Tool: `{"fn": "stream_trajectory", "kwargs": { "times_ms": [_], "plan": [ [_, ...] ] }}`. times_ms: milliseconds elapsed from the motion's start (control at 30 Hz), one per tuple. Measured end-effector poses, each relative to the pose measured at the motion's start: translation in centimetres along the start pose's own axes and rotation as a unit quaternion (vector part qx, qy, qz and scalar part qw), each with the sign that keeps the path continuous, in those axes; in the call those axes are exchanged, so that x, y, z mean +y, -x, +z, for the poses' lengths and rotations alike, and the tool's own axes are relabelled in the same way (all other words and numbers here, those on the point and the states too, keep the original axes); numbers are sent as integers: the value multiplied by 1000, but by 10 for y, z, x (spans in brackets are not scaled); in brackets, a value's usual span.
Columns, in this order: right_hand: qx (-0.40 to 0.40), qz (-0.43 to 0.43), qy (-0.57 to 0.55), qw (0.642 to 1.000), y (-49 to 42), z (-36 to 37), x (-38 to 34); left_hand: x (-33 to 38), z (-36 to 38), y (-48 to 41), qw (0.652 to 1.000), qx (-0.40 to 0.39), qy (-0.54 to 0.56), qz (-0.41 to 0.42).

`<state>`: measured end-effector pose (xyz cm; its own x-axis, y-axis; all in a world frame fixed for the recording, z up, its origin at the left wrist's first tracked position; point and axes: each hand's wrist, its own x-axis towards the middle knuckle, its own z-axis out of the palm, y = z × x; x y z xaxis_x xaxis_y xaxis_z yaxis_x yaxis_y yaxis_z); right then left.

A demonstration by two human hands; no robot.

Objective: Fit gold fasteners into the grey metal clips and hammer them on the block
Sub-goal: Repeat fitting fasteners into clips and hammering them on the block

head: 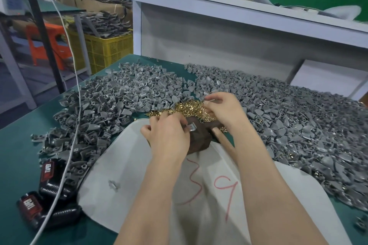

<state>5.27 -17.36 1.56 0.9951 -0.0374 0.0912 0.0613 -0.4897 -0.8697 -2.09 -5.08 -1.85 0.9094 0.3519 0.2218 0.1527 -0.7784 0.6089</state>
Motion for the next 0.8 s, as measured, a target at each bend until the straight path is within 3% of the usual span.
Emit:
{"fn": "stream_trajectory", "kwargs": {
  "times_ms": [167, 267, 400, 633, 800],
  "plan": [
    [-17, 5, -139, 990, 41, -8, 1, 1, -1, 0, 1000, -3, 2, 3],
    [-22, 16, -166, 986, 51, -5, 11, 2, -1, 1, 1000, -3, -2, 9],
    [-24, -26, -62, 997, 53, 0, 19, 3, 1, 1, 1000, -10, -5, 23],
    [-11, -71, 23, 997, 52, 10, 17, 5, 2, 3, 999, -8, -13, 34],
    [13, -145, 209, 967, 55, 14, 17, 5, 1, 3, 999, -17, -20, 37]
  ]
}}
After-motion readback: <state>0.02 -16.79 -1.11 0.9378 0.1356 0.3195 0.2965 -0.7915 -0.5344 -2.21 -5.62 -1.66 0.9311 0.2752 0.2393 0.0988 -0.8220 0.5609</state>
